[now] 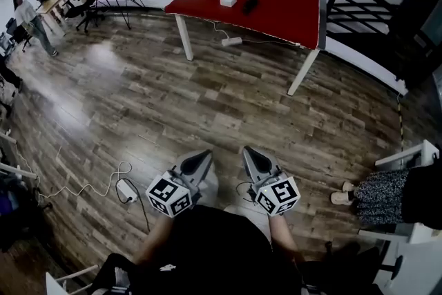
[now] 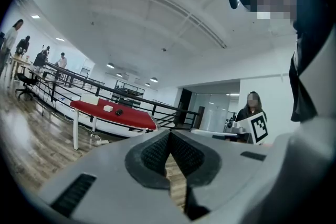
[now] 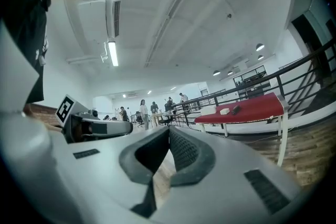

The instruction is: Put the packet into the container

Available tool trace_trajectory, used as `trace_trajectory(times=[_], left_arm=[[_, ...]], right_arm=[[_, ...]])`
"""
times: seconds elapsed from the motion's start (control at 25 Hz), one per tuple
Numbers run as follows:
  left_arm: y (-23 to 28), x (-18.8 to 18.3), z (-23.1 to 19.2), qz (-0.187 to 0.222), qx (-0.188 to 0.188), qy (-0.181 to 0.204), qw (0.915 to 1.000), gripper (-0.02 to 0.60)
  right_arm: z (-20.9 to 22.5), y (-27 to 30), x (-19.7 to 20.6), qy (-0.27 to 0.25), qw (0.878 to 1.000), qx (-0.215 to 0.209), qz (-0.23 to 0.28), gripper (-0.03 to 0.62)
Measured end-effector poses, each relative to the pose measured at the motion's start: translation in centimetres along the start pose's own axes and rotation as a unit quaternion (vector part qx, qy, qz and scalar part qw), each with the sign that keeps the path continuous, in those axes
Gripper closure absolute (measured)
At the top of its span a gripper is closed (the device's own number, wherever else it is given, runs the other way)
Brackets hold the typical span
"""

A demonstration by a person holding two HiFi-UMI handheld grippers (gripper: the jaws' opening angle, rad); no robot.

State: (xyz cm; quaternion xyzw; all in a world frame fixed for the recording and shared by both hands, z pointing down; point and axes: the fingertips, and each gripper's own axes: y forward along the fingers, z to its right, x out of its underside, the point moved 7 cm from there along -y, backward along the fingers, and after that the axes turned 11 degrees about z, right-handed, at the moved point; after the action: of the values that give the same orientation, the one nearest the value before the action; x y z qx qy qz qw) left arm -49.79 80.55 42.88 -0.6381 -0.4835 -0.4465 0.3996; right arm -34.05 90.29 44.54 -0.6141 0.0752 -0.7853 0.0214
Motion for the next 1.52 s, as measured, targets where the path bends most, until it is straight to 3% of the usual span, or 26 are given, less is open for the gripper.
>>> trace_trajectory(times=[0.32, 0.84, 1.28, 1.52], left_arm=[[4.8, -0.8, -5.6, 0.005, -0.008, 0.000, 1.0000, 0.574], [15.4, -5.3, -20.5, 0.000, 0.018, -0.015, 0.9997, 0.574], [18.8, -8.0, -31.0, -0.002, 0.022, -0.013, 0.9997, 0.574], [19.5, -7.9, -33.4, -0.002, 0.014, -0.018, 0.9997, 0.574]], right_arm=[[4.1, 6.0, 0.4, -0.005, 1.000, -0.003, -0.017, 0.572], [10.8, 21.7, 0.1, -0.016, 0.999, 0.027, -0.028, 0.572], [13.5, 33.9, -0.1, -0.038, 0.999, 0.013, -0.021, 0.572], [14.1, 36.6, 0.3, -0.042, 0.999, 0.009, -0.029, 0.572]])
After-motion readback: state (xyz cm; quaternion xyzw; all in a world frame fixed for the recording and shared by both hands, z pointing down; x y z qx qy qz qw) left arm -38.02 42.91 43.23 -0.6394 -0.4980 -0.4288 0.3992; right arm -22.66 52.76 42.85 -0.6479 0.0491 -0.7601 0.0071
